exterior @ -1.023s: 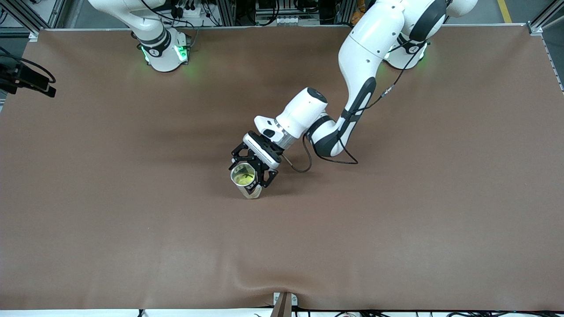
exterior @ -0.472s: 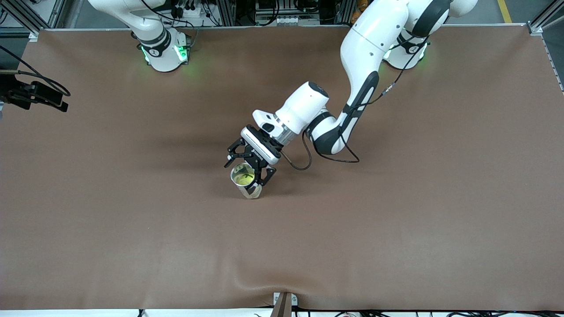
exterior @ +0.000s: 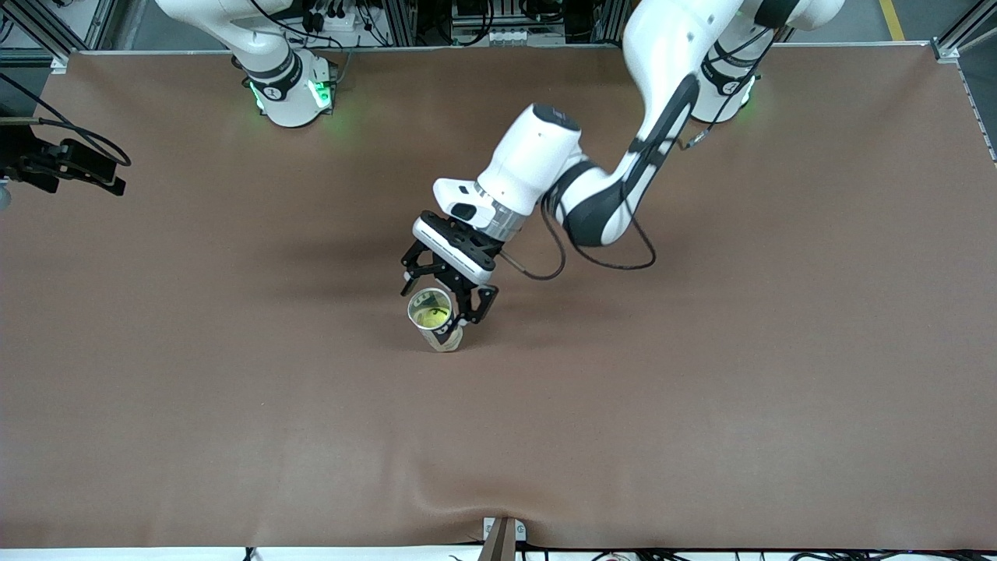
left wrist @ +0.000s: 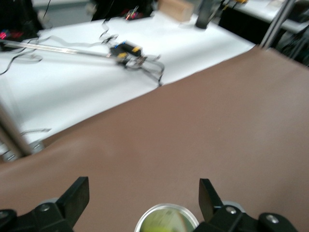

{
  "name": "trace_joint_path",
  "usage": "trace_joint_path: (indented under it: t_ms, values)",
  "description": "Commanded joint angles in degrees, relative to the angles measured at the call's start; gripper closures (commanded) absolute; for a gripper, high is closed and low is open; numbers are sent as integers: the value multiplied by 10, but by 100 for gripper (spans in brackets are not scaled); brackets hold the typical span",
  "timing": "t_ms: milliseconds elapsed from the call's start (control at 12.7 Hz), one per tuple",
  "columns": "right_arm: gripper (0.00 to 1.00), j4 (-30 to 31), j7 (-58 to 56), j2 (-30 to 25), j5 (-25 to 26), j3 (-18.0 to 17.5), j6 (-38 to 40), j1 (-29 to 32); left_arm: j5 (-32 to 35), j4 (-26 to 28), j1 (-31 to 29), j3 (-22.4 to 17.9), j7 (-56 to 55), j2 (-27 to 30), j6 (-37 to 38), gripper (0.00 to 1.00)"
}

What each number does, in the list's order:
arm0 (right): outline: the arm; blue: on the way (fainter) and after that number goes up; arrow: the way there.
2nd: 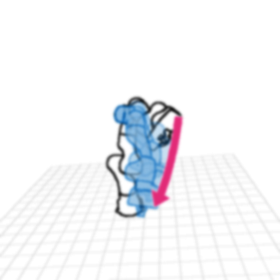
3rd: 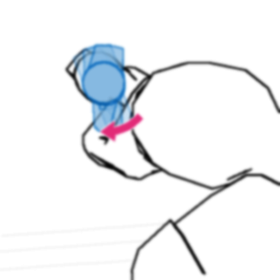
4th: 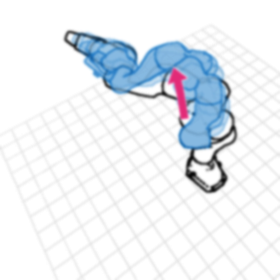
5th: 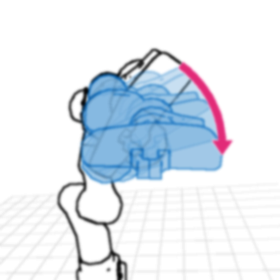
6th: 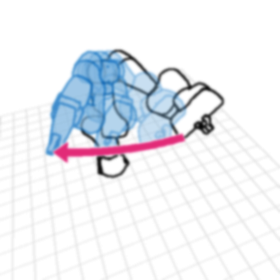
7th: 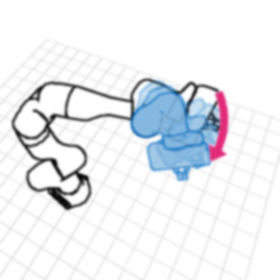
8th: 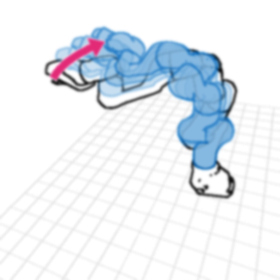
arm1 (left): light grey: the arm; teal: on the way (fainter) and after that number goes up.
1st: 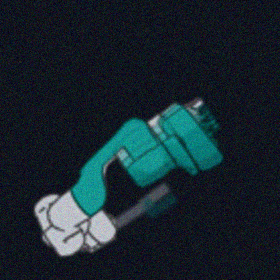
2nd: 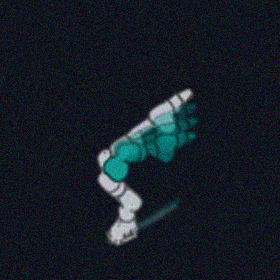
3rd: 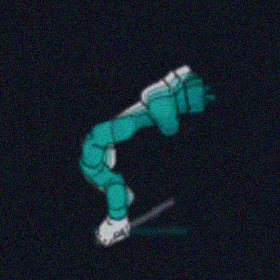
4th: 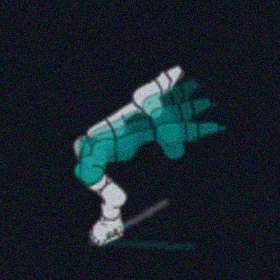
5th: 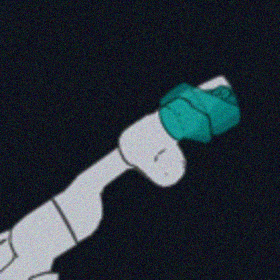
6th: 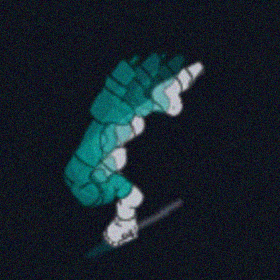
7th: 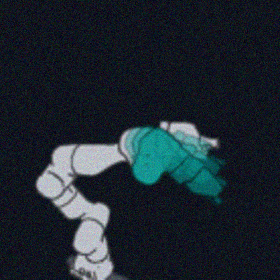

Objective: Insert tennis ball vertically with right arm
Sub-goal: 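Release the upright can on the table and raise the left gripper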

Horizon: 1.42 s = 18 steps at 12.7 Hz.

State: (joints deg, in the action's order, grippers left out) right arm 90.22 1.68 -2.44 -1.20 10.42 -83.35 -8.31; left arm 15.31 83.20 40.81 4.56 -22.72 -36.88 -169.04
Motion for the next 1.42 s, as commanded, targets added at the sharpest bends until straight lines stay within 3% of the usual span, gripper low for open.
trace_joint_path:
  t_ms: [0,236,551,1338]
  values:
    - [0,16,-3,-18,2,0,-5,-6,-42,3,-5,1,6,44,114,0]
    - [0,15,-3,-18,1,0,-3,-7,-98,-26,-22,0,7,75,263,0]
    - [0,-2,-2,-18,2,-1,16,-28,-129,-48,-93,0,41,123,439,0]
    - [0,-36,-42,-30,3,-1,68,-61,-183,-44,-338,-3,168,196,704,0]
